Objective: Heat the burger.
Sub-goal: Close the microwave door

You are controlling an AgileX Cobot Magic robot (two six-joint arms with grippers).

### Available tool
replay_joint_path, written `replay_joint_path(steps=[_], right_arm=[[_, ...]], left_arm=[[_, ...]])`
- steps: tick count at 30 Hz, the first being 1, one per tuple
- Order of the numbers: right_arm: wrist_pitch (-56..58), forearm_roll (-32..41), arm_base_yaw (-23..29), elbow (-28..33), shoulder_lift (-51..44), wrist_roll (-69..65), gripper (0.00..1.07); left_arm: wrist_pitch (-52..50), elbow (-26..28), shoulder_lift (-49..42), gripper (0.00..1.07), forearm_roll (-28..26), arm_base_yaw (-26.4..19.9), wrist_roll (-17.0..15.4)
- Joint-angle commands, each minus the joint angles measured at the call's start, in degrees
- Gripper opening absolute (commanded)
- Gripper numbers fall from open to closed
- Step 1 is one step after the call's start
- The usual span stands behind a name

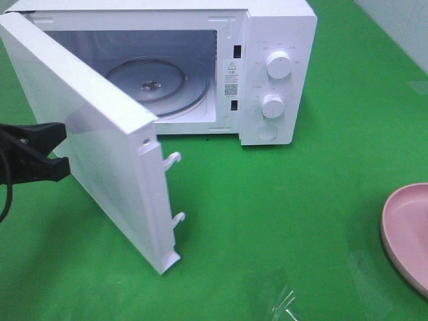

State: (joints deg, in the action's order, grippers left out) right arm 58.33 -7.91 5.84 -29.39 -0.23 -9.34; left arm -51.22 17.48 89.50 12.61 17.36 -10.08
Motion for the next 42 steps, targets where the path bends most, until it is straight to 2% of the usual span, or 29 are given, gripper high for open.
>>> replay_joint_path(steps=[1, 2, 6, 10, 16, 17, 21, 25, 42], right_arm=[[-0.6, 0.0, -0.4, 0.3, -1.5, 0.7, 0.75], [-0.6, 0.0, -0.4, 0.3, -1.5, 0.7, 0.75], [-0.6, -0.1, -0.4, 0.3, -1.5, 0.7, 0.75], [-0.6, -0.1, -0.4, 0.3, -1.5, 0.7, 0.75], [-0.6, -0.1, -0.4, 0.3, -1.5, 0.7, 0.75], [-0.6, -0.1, -0.4, 0.3, -1.5, 0.7, 0.75], [-0.6, -0.1, -0.4, 0.3, -1.5, 0.7, 0.75], [-0.6, -0.1, -0.4, 0.3, -1.5, 0.7, 0.75], [-0.6, 0.0, -0.4, 0.3, -1.5, 0.7, 0.75]], left_arm=[[-0.7, 2.0, 1.2, 0.00, -2.4, 2.2, 0.7], [-0.7, 3.7, 2.6, 0.00, -4.1, 4.2, 0.8], [-0.7, 6.1, 4.5, 0.00, -6.1, 6.6, 1.1], [0.6, 9.9, 7.5, 0.00, -9.4, 10.5, 3.4], [3.0, 14.2, 9.7, 0.00, -10.5, 13.3, 3.6], [3.7, 16.2, 10.5, 0.00, -10.7, 14.4, 3.6], [5.2, 19.2, 11.9, 0.00, -11.3, 15.3, 3.6], [8.8, 24.5, 14.3, 0.00, -11.3, 15.8, 3.4], [12.6, 37.0, 20.0, 0.00, -12.6, 16.2, 3.4]])
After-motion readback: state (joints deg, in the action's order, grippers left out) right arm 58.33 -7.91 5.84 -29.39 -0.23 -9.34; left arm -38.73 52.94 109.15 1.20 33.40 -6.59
